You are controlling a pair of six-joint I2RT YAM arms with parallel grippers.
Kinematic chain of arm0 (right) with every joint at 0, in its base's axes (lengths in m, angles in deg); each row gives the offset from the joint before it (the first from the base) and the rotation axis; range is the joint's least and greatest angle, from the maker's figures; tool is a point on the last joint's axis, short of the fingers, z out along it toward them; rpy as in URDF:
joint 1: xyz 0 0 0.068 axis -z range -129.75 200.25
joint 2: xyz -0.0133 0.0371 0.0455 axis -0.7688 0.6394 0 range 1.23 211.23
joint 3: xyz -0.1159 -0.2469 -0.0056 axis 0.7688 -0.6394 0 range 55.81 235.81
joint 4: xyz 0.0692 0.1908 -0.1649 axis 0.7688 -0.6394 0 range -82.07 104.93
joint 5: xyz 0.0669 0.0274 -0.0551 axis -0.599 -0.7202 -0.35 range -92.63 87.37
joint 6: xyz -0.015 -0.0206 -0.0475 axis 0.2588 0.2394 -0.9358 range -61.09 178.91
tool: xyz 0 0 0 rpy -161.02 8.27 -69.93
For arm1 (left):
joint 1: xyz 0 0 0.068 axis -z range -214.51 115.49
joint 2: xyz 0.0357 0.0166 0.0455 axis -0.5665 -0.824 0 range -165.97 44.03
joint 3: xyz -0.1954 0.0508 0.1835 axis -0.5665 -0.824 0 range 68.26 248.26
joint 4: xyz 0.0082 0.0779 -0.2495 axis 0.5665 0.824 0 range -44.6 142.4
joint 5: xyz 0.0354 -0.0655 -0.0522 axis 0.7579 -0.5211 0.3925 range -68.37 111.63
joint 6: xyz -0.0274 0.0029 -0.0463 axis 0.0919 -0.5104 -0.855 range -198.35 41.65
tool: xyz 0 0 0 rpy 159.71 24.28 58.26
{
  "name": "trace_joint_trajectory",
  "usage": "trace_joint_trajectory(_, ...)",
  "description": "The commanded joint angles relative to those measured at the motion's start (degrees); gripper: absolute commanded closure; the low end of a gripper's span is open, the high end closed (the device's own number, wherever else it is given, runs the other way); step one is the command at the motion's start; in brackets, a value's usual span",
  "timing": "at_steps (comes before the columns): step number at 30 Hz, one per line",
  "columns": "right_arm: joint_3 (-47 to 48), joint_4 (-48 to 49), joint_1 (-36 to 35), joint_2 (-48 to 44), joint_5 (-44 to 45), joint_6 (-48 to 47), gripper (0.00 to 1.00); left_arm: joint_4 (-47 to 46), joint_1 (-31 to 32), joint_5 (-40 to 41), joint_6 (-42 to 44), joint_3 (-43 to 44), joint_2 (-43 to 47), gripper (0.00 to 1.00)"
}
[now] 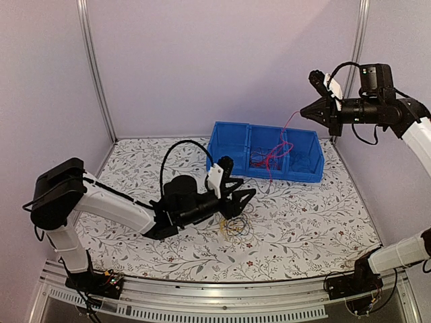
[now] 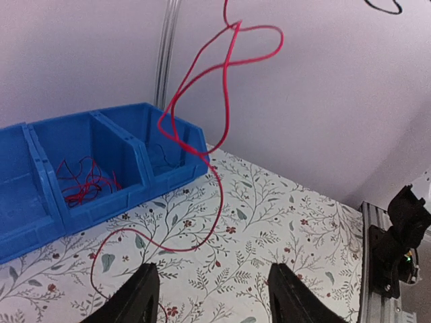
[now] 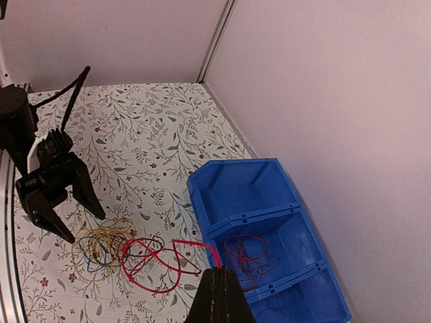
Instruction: Untangle the cables
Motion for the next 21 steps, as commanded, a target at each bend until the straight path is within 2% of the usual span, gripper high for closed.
trace_joint_trajectory(1,-3.0,3.3,0.2,-1.9,-5.3,2.7,1.00,1.5,2.0,5.9,6.2,1.1,5.0,0.43)
trace_joint_trajectory(5,-4.9,4.4,0.3,-1.4,-7.4,5.0,1.00,4.9,3.1,10.2,10.5,6.0,5.6,0.43)
trace_joint_trajectory(11,-5.7,5.9,0.3,-0.5,-12.9,9.8,1.00,5.6,4.8,16.5,18.3,14.1,-0.4,0.43)
trace_joint_trajectory(16,-5.7,5.9,0.2,0.0,-14.2,10.7,1.00,6.9,5.2,19.2,20.6,20.2,-4.5,0.45)
trace_joint_trajectory(21,-7.0,5.7,0.2,-0.3,-15.0,10.4,1.00,8.7,4.7,23.3,19.8,24.6,-7.7,0.56)
